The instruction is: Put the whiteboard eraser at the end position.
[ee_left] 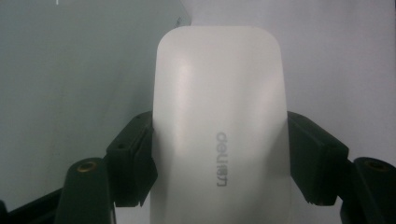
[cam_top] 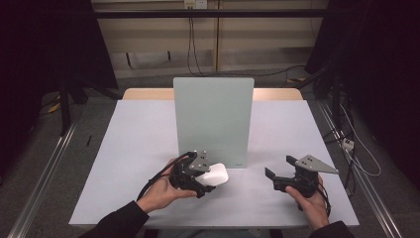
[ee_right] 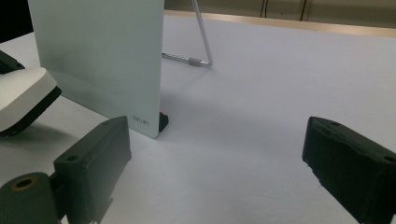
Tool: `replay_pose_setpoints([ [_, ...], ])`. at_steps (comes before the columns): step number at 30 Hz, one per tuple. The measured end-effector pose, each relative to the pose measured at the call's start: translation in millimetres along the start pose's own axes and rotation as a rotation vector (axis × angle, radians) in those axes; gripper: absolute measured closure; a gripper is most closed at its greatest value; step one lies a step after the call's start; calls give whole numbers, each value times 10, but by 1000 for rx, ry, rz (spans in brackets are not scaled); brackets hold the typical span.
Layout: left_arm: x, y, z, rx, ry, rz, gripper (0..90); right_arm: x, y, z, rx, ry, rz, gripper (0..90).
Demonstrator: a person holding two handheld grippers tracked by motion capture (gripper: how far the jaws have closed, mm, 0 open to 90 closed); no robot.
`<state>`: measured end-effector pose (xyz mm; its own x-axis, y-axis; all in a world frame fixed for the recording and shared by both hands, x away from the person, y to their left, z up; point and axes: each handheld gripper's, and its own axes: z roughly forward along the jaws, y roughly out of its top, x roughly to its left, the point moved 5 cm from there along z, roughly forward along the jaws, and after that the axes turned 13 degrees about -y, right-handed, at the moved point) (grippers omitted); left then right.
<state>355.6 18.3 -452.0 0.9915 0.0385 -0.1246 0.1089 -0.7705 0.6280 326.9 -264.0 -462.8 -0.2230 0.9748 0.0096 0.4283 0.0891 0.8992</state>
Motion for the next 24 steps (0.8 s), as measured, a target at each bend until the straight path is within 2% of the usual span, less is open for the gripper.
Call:
replay_pose_setpoints([
  [6,42,-4,130,49,-24,-8,311,1,-1,0,0,1,-1,77],
  [8,57,-3,179,51,-17,-20,311,2,-1,1,1,1,-2,77],
  [10,63,5,217,67,-23,-15,310,3,-1,2,1,0,-2,77],
  [14,62,30,264,67,-27,-14,310,4,0,1,-1,1,-4,77],
  [15,63,27,275,82,-27,-9,310,3,-1,3,0,0,-5,77],
  [18,55,23,313,84,-30,2,310,5,0,-1,-1,1,-4,77],
  [24,70,6,342,64,-38,-13,310,3,-2,0,0,1,-5,77],
])
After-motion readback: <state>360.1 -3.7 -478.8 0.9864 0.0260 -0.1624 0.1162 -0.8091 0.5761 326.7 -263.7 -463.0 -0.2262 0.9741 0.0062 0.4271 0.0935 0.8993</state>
